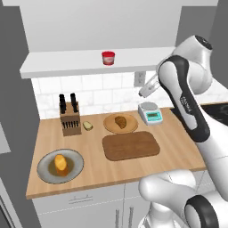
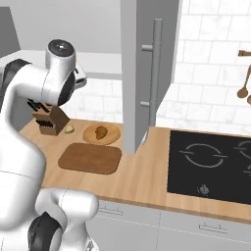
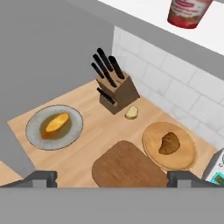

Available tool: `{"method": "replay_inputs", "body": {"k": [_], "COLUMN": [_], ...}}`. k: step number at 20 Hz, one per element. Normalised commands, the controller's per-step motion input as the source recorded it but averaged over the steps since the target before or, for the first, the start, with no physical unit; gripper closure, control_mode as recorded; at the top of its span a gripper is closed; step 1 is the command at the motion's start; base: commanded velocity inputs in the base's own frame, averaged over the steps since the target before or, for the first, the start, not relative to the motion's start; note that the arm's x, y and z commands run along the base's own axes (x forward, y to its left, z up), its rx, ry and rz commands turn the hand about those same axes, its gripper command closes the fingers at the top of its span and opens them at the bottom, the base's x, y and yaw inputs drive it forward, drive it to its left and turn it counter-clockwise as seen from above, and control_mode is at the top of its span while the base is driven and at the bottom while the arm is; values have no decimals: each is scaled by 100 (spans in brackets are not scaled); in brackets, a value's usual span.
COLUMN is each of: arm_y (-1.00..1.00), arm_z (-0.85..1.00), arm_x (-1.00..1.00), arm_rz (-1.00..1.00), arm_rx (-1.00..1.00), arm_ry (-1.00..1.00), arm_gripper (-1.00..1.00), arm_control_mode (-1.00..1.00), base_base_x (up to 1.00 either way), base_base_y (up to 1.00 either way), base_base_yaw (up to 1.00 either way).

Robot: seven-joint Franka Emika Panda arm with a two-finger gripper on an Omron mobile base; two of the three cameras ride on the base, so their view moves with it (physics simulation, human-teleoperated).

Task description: From the different types of pastries on the counter, select a croissant and place it on the cutting board. Then retrieve a jar of jam from the cabinet and place it alongside the croissant on the cutting board.

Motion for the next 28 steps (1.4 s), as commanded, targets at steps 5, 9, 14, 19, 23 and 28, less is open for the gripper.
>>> {"method": "replay_inputs", "body": {"k": [5, 9, 14, 19, 23, 28], "arm_y": [0, 0, 19, 0, 18, 8], "arm_z": [12, 37, 56, 6, 4, 1], "arm_x": [67, 73, 70, 29, 52, 66], "arm_rz": [0, 0, 11, 3, 5, 5], "arm_rx": [12, 17, 33, 6, 0, 0], "arm_ry": [-7, -4, 4, 0, 0, 0], "arm_gripper": [-100, -100, -100, -100, -100, -100], "arm_control_mode": [-100, -100, -100, -100, -100, -100], "base_base_x": [0, 0, 0, 0, 0, 0], "base_base_y": [0, 0, 0, 0, 0, 0], "base_base_yaw": [0, 0, 0, 0, 0, 0]}}
